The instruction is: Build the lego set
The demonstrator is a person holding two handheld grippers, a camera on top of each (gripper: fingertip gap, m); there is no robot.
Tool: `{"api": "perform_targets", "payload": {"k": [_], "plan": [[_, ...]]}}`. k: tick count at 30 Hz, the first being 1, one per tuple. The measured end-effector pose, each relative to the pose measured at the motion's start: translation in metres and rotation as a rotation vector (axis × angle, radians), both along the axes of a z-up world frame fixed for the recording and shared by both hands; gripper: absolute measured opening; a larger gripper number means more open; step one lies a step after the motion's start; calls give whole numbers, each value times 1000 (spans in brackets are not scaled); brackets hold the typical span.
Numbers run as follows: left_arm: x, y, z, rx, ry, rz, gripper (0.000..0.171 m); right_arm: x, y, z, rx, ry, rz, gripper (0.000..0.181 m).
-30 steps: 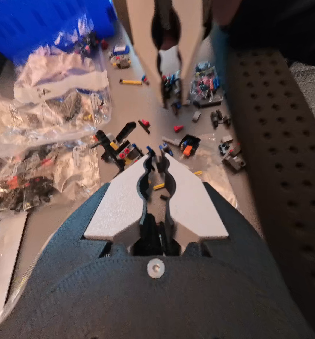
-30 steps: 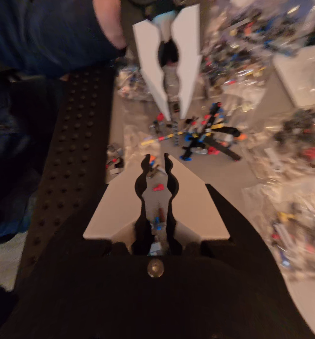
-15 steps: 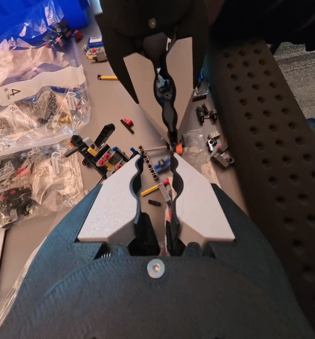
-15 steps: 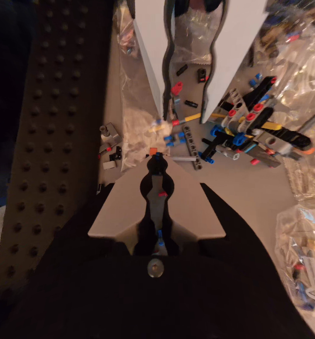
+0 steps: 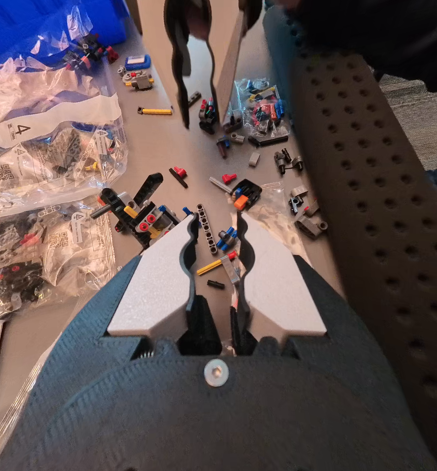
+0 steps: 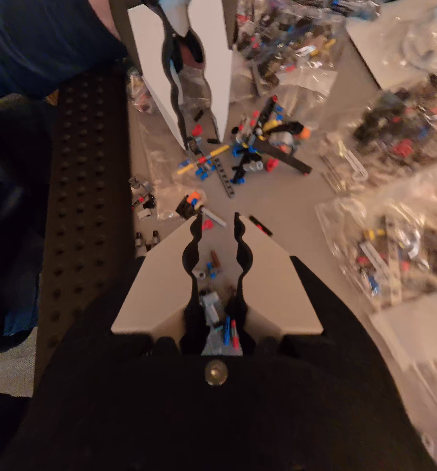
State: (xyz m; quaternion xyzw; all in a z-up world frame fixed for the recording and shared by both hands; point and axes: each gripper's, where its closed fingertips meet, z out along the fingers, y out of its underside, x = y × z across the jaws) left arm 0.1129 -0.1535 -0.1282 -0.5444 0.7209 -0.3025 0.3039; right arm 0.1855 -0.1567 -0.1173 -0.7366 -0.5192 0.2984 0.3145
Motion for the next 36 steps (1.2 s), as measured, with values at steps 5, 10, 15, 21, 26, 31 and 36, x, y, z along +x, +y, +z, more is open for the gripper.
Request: {"api": "perform_targets", "payload": {"k": [5,10,15,21,26,31,36], "plan": [[1,0,-2,9,10,-6,29,52,-12,-22,-36,-142,-109,27],[3,-1,-3,8,9,-9,29,68,-25,-46,-79,-248,-122,28],[4,-1,-4,4,5,-10,29,60,-13,-54,-17,-295,-133,1],[3,0,-2,6,-1,-6,29,81,1,-41,-8,-273,-244,14],[3,0,-3,9,1,-8,29,87,6,-54,-22,-345,-244,18],[3,0,-1,12,-7,-6,29,78,14,-47,37,-337,-232,19],[4,-1,0,14,-10,-12,29,58,-12,-44,49,-311,-79,14]]}}
